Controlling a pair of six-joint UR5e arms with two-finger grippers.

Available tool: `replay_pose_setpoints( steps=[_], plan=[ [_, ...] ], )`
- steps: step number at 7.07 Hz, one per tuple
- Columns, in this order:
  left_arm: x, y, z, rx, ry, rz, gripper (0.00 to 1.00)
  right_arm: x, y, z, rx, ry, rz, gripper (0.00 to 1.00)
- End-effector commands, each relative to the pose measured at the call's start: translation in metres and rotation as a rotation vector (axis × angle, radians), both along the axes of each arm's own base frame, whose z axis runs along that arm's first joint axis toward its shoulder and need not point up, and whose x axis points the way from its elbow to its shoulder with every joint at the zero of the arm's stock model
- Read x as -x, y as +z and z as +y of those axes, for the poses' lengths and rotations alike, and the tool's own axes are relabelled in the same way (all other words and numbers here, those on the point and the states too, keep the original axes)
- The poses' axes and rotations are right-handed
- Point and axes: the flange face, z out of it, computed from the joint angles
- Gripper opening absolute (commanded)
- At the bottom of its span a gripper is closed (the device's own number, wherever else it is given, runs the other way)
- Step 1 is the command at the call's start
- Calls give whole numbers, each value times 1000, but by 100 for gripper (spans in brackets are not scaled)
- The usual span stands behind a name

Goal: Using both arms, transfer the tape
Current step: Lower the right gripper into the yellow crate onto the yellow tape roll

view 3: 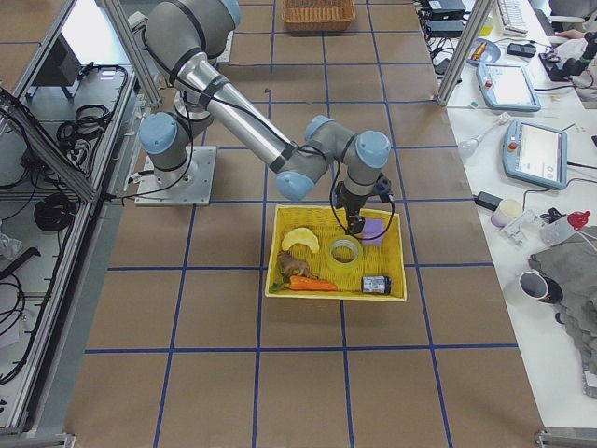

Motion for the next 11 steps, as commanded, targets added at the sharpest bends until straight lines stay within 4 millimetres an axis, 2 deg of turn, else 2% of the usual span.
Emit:
replay_pose_setpoints(
  steps=[1,2,3,5,6,7,8,9,10,11],
  plan=[
    [0,-1,0,-1,0,0,100,35,-42,9,-43,-48,-2,100],
    [0,-1,0,-1,0,0,100,34,-53,18,-63,-57,-15,100],
    [0,-1,0,-1,0,0,100,33,-59,22,-69,-81,-24,84],
    [0,-1,0,-1,0,0,100,32,-58,22,-60,-149,-22,8],
    [0,0,0,0,0,0,100,32,-51,22,-53,-152,-16,0],
    [0,-1,0,-1,0,0,100,28,-32,20,-27,-175,-5,0],
    [0,-1,0,-1,0,0,100,9,11,20,17,-172,28,0],
    [0,0,0,0,0,0,100,-33,58,22,28,-122,36,0],
    [0,-1,0,-1,0,0,100,-77,96,27,50,-176,47,0],
    [0,-1,0,-1,0,0,100,-147,116,23,55,-182,51,0]
  ],
)
